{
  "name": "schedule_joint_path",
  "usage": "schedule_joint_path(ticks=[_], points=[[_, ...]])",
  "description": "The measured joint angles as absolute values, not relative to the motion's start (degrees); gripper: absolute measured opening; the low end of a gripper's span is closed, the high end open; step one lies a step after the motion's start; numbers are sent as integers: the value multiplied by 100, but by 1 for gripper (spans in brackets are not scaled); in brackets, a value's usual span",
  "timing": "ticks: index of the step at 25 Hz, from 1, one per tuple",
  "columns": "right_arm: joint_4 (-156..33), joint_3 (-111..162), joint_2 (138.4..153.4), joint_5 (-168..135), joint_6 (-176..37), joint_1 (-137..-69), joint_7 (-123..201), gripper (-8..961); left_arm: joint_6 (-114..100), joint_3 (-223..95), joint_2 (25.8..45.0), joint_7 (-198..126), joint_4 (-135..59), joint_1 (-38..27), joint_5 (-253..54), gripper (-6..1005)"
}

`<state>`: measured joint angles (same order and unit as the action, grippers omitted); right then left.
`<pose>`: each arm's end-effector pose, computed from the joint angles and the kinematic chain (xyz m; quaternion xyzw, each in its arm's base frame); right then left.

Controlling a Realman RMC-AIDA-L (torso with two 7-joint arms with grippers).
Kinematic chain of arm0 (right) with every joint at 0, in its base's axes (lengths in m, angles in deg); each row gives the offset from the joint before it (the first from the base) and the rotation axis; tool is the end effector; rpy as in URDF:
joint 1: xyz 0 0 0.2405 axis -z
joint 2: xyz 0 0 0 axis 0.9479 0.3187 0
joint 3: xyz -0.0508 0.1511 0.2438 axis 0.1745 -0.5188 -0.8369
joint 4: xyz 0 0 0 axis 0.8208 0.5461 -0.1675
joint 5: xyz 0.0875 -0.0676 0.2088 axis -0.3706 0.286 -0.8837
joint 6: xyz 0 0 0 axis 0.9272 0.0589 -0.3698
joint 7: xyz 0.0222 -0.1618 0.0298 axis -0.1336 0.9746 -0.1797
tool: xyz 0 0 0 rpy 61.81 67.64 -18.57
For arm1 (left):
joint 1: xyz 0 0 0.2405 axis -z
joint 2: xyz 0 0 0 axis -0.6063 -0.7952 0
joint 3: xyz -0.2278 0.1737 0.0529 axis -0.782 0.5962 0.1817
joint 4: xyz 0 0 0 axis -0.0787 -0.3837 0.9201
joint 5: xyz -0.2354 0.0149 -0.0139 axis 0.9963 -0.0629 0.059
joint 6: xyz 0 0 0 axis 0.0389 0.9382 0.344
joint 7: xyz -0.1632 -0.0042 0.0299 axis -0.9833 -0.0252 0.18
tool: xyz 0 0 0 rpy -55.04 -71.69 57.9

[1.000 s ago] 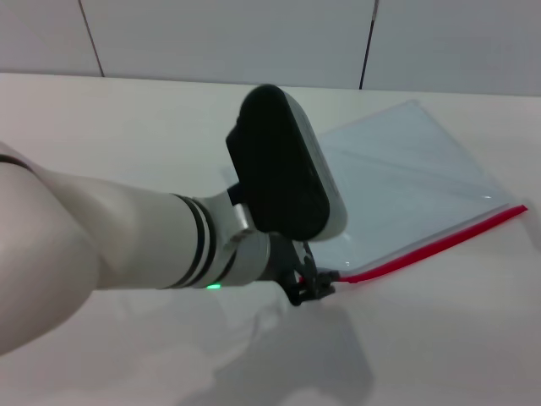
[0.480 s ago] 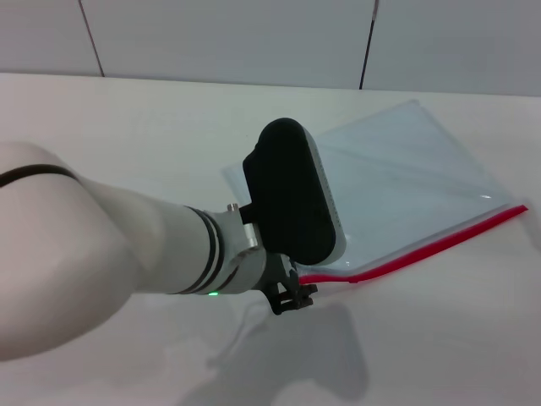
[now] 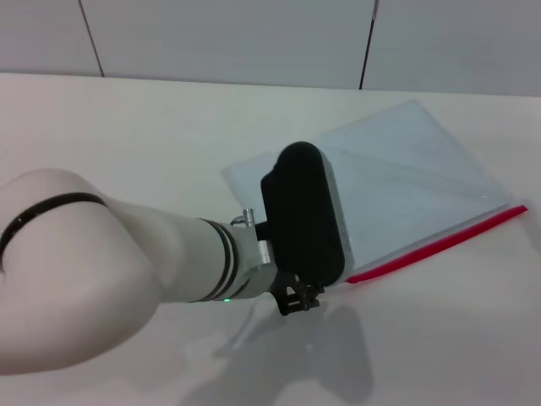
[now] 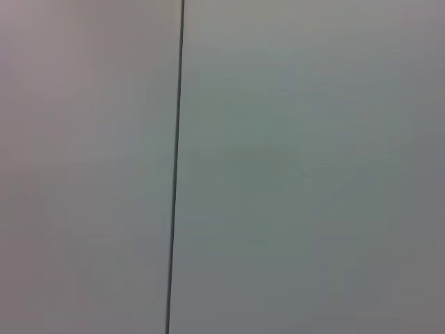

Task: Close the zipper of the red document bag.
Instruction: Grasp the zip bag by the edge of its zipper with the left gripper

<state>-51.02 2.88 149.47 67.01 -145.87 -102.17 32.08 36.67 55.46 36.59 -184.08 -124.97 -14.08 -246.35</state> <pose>0.3215 0.3918 -0.0072 -0.6738 0.1144 0.4097 0.6042 -0.1546 0.3388 -0.1514 -0.9600 0.0289 0.1355 0.2435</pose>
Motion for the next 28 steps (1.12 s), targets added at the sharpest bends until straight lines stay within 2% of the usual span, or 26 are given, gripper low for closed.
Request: schedule_joint_path(ticks=[28], points=[[-5094,287,14948,6721,-14624,-10227,3208,737,2427,5651,3670,-18180,-11276,-1087,-24616,573]])
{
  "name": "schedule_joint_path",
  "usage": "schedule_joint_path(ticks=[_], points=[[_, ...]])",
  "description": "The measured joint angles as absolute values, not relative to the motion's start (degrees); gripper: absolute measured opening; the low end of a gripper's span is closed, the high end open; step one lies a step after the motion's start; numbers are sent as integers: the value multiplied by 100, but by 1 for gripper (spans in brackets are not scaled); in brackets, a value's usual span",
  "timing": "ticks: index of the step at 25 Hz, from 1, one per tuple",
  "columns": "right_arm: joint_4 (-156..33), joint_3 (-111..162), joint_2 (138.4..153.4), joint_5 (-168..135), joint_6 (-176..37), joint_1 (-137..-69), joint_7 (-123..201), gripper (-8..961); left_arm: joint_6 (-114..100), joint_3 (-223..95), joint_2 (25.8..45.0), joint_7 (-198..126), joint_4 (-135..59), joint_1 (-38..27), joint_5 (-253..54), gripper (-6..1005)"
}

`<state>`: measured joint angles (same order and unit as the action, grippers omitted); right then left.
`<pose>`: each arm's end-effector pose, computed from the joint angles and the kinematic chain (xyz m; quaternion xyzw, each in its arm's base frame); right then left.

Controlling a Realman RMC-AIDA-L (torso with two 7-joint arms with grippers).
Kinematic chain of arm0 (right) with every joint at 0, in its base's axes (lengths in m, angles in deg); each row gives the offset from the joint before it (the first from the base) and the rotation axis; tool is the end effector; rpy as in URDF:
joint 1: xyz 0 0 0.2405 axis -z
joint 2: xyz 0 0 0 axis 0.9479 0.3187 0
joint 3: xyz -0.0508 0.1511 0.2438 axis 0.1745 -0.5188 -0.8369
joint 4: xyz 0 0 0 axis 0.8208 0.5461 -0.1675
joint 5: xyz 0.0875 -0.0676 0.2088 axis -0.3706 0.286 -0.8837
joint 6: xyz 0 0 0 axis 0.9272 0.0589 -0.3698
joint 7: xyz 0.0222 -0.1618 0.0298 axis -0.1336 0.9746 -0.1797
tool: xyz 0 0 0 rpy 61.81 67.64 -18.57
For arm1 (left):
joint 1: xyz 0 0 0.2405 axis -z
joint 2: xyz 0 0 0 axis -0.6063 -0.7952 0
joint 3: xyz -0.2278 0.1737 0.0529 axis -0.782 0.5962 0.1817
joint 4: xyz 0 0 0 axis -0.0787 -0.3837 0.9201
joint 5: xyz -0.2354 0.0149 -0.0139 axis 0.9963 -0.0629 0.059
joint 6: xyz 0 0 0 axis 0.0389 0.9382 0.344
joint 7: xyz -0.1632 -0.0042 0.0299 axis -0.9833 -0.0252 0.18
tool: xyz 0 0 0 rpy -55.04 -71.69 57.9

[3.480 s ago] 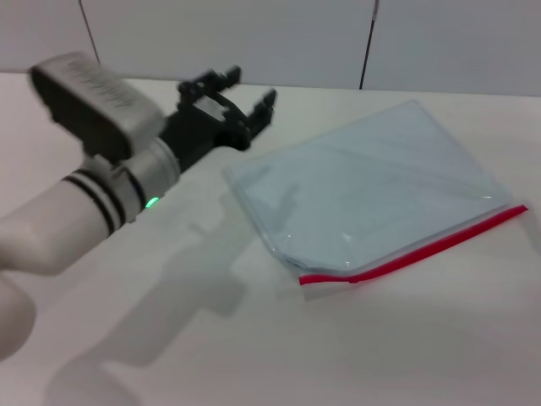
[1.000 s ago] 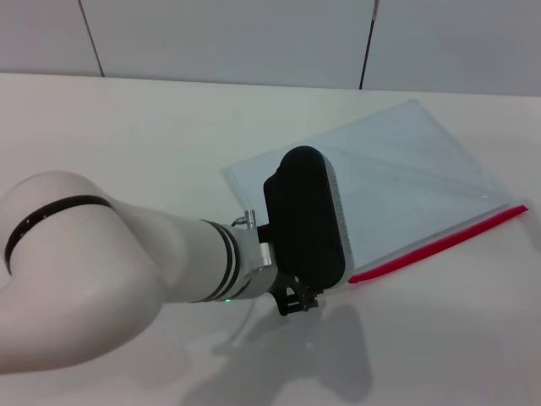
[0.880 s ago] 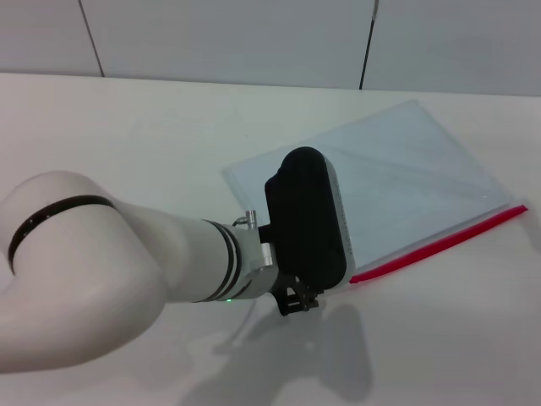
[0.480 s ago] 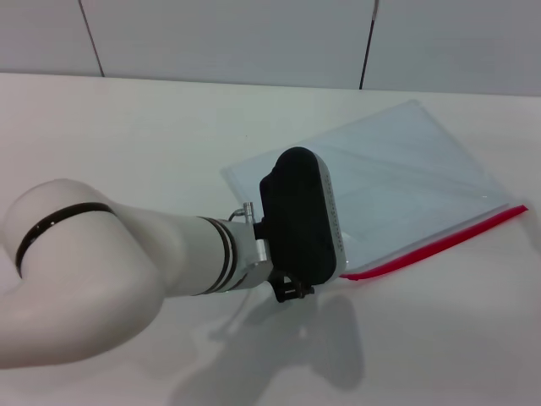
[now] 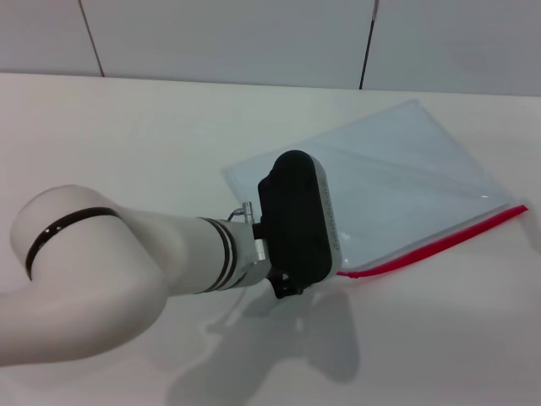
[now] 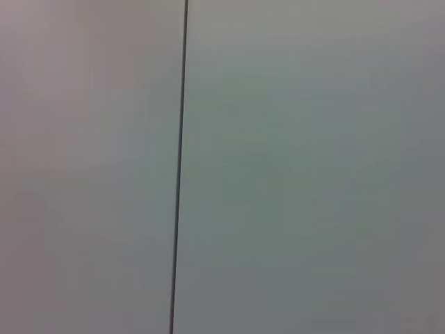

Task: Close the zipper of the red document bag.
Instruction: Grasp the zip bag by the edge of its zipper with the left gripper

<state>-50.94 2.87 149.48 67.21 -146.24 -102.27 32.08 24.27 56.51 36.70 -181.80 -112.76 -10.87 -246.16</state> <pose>0.3195 0.3918 -0.0074 -0.6740 0.1115 0.4129 0.6024 -0.1792 0.3655 -0.1699 -0.9530 0.0551 0.1325 0.2669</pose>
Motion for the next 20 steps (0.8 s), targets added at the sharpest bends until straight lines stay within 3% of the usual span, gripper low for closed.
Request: schedule_joint_path(ticks=[11,20], points=[[-5089,287,14955,6723,-14629,-10227,3208,736,2146,5733,3685,-18187,-11000,-1028,-24621,270],[-5191,451,14933,7192,-14639,-10277,3208,736,1860,5731,3680,-18200,-10880,-1051,-24667,125]])
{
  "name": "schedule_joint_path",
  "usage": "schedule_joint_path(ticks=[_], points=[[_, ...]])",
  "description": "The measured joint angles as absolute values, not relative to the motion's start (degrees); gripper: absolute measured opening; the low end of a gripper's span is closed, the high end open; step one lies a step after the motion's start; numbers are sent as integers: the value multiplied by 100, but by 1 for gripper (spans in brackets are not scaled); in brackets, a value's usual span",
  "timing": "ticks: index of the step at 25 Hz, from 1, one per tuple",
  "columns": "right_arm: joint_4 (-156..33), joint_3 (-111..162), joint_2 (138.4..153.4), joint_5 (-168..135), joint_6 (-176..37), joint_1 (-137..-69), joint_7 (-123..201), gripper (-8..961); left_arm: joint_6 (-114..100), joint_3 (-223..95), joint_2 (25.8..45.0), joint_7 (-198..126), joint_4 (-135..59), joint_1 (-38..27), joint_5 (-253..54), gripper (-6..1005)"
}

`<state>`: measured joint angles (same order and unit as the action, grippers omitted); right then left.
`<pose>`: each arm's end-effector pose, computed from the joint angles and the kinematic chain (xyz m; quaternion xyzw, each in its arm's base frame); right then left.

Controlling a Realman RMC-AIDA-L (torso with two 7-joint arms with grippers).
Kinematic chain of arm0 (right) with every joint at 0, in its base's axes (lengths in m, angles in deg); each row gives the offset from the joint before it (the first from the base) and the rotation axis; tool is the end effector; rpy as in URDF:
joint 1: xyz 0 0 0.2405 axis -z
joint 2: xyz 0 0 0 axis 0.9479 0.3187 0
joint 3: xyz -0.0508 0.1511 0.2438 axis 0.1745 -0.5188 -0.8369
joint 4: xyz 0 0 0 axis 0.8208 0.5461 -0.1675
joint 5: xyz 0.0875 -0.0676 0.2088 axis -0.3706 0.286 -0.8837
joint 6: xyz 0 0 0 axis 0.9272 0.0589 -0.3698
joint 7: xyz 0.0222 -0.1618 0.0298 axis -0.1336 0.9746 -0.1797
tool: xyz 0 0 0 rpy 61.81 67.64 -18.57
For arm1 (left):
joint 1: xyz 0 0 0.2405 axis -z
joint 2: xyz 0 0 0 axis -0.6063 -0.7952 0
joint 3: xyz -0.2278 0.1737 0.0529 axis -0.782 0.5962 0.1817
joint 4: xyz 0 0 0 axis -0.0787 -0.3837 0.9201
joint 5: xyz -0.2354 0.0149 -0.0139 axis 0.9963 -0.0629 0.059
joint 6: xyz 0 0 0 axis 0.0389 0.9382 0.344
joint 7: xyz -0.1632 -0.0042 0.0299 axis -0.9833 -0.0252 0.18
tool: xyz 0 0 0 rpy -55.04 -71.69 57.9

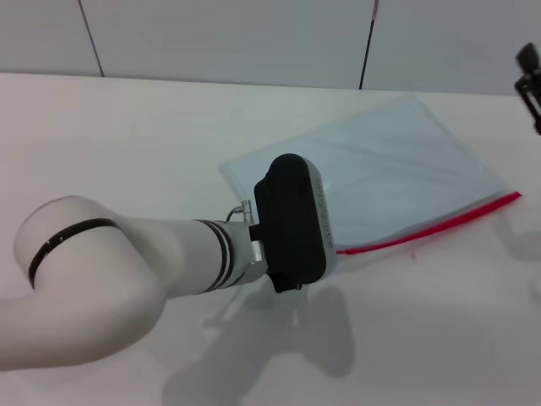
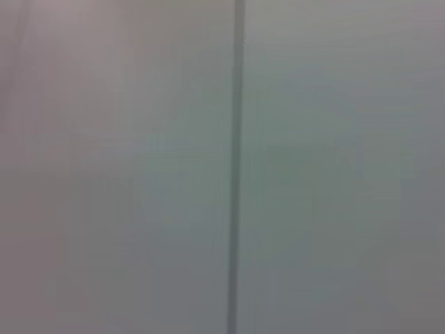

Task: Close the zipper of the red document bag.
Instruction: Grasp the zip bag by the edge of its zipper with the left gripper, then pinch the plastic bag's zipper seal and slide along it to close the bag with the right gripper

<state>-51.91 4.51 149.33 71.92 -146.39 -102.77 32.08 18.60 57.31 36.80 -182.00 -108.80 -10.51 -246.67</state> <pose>0.3109 0.3905 -0.0186 -0.7115 0.0838 0.4049 0.5681 -0.1880 0.3721 -0.1755 -0.9498 0.0618 0.1228 0.2812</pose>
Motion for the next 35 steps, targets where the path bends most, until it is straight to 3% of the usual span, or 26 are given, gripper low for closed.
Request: schedule_joint_path(ticks=[5,20,28,35], points=[[-5514,597,14927,8171,-14647,-10465,3208,736,1532,5731,3683,-18185,-10729,-1112,-24823,57],[-6360,885,14927,10667,-14558,-10930,3637,735,-967,5720,3686,-17467,-10444,-1999,-25188,54],[-5736,896,14955,10834,-13737,-10945,5107,735,-1287,5788,3679,-17387,-10473,-2146,-25186,53],[-5217,862,14964,10811,-12750,-10994,5927,677,-1293,5802,3675,-17384,-10504,-2156,-25186,52]])
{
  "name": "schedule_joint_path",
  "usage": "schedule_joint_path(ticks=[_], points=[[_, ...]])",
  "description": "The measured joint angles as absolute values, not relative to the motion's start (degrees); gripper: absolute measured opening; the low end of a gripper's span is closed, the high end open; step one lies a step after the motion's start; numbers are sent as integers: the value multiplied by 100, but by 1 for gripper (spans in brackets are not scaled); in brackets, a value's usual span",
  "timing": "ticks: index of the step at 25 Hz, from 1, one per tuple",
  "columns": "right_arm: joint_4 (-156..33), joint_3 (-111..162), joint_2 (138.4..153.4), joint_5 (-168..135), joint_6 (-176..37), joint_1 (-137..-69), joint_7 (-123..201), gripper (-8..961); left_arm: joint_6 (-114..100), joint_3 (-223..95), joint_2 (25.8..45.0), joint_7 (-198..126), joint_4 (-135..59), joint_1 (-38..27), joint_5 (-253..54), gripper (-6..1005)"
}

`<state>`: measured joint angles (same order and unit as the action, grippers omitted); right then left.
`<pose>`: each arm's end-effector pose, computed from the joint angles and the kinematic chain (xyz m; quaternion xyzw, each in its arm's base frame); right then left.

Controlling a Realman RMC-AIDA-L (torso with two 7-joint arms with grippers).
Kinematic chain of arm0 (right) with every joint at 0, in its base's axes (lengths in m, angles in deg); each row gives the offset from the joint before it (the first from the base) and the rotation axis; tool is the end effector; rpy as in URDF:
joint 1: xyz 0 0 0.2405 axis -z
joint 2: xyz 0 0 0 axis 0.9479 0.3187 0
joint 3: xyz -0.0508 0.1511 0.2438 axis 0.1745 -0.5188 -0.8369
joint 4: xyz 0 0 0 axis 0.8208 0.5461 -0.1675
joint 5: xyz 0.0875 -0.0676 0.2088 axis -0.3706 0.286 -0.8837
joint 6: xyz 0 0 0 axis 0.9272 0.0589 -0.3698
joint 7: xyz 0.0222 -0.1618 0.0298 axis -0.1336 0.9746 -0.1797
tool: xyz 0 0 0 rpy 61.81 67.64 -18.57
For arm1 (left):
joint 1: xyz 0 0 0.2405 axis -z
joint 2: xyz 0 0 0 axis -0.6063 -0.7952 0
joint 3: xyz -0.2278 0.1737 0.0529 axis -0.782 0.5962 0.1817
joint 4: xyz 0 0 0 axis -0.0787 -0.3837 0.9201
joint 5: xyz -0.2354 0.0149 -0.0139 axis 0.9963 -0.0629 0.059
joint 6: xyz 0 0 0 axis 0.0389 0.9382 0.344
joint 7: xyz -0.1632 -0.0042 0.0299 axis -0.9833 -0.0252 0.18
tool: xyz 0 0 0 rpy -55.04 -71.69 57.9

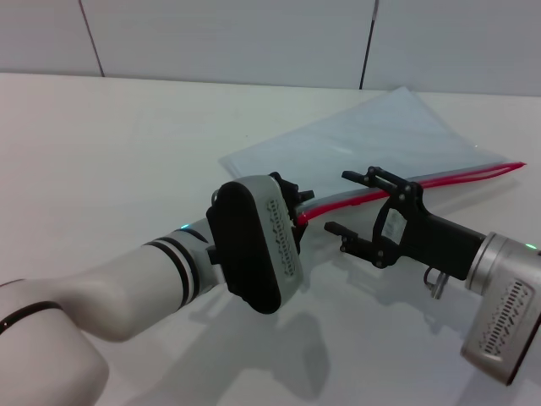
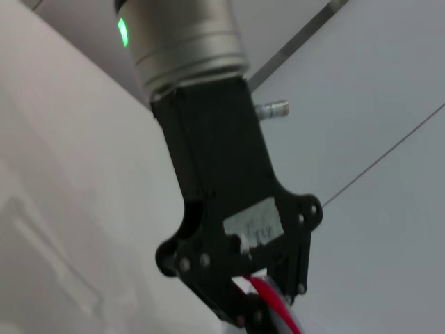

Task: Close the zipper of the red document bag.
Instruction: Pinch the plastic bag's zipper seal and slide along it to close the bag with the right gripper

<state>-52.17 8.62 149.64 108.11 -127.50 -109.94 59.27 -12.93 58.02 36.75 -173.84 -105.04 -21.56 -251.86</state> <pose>0.2853 0.3823 -0.1333 -0.8878 -0.2546 0.1434 0.3555 -0.2038 0.3648 -0.1590 -0.9039 0.1502 0.0100 0.4004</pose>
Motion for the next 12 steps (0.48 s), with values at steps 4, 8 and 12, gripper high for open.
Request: schedule_joint_path(ticks=[4,8,12], points=[[-5192,831,14964,10797,-12708,-10987,6056,644,-1295,5802,3670,-17382,-10510,-2181,-25186,52],[-5180,823,14964,10788,-12717,-10970,6261,610,-1298,5801,3666,-17380,-10512,-2185,-25186,51],[-5116,816,14970,10781,-12704,-10954,6465,577,-1299,5801,3666,-17380,-10513,-2186,-25186,50]])
